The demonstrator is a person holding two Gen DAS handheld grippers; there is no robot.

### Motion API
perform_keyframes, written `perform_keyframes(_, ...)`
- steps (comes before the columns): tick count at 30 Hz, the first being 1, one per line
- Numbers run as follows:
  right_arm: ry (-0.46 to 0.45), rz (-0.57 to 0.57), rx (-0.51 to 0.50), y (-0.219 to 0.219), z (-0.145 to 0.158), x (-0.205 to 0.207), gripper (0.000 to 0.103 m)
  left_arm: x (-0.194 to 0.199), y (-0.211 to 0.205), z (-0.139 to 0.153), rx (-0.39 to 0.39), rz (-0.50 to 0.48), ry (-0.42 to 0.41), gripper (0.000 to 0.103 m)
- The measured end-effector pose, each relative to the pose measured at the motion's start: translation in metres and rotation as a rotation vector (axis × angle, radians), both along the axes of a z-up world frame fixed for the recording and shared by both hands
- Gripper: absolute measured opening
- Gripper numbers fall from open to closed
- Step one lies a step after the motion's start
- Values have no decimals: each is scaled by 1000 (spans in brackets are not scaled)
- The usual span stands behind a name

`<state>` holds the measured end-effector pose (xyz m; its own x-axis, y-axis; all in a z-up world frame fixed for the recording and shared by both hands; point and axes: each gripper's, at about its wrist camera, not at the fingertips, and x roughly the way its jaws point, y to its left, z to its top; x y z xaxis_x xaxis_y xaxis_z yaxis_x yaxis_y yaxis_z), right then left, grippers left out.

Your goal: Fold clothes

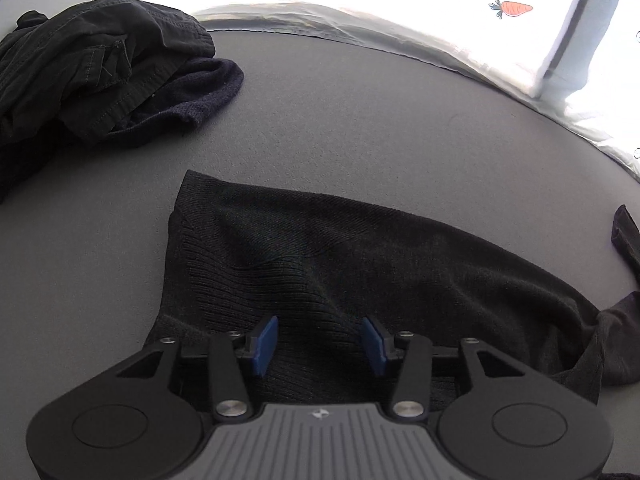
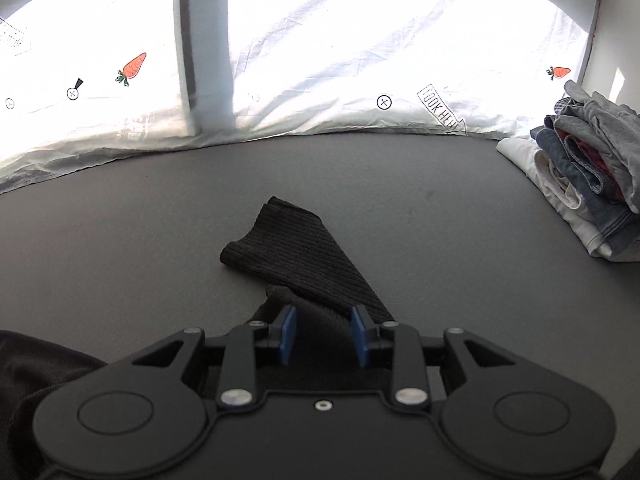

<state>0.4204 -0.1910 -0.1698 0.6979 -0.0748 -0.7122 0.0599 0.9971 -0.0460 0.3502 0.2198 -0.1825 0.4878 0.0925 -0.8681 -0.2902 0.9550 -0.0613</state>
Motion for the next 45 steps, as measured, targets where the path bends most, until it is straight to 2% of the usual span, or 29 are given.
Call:
perform_keyframes(4, 20, 67, -17, 15, -8, 34, 41, 6, -9, -2, 20, 20, 18, 65)
perform_keyframes(7, 63, 135, -70, 29, -20, 65, 43, 9, -16, -5, 50, 22, 26, 71)
perform_keyframes(10, 123, 169, -115, 33, -40, 86, 46, 13, -20, -6, 76, 20, 32, 71)
perform_keyframes(11, 132, 160, -105, 31, -44, 91, 41, 14, -20, -6, 77, 22, 33, 71)
perform_keyframes(12, 139, 149, -70, 26, -47, 94, 27, 16, -19, -6, 78, 24, 35, 71)
perform_keyframes(15, 115, 126, -42, 11, -44, 92, 2, 19, -18, -7, 76, 16, 44, 76)
perform_keyframes(18, 31, 81, -63, -6, -25, 86, 2, 24, -22, -8, 89, 0, 55, 80)
perform_keyframes(21, -77, -7, -44, -36, 7, 76, 2, 27, -19, -9, 77, 2, 59, 82)
perform_keyframes(25, -254, -203, 9, -97, 59, 43, 2, 27, -20, -10, 81, -8, 55, 84)
perform_keyframes(28, -276, -361, 30, -148, 64, 15, 2, 27, -20, -10, 83, -9, 50, 85)
perform_keyframes(29, -250, -413, 13, -162, 60, 9, 2, 27, -21, -10, 83, -9, 50, 86)
perform_keyframes(31, -141, -521, -45, -187, 42, 1, 2, 28, -21, -11, 83, -11, 50, 88)
perform_keyframes(32, -89, -575, -41, -200, 32, -6, 3, 28, -22, -11, 83, -11, 51, 89)
perform_keyframes(34, -45, -640, 0, -212, 19, -19, 4, 29, -22, -12, 83, -9, 52, 90)
perform_keyframes(36, -37, -656, 25, -212, 11, -28, 9, 29, -22, -12, 83, -7, 53, 91)
perform_keyframes(38, -34, -620, 43, -203, 8, -25, 16, 30, -23, -13, 83, -5, 54, 92)
perform_keyframes(39, -33, -595, 54, -196, 7, -21, 22, 30, -23, -13, 83, -3, 55, 93)
perform_keyframes(41, -33, -543, 84, -183, 4, -7, 28, 30, -25, -13, 83, 2, 59, 95)
perform_keyframes(45, -9, -477, 180, -162, -12, 28, 33, 33, -26, -15, 81, 11, 64, 98)
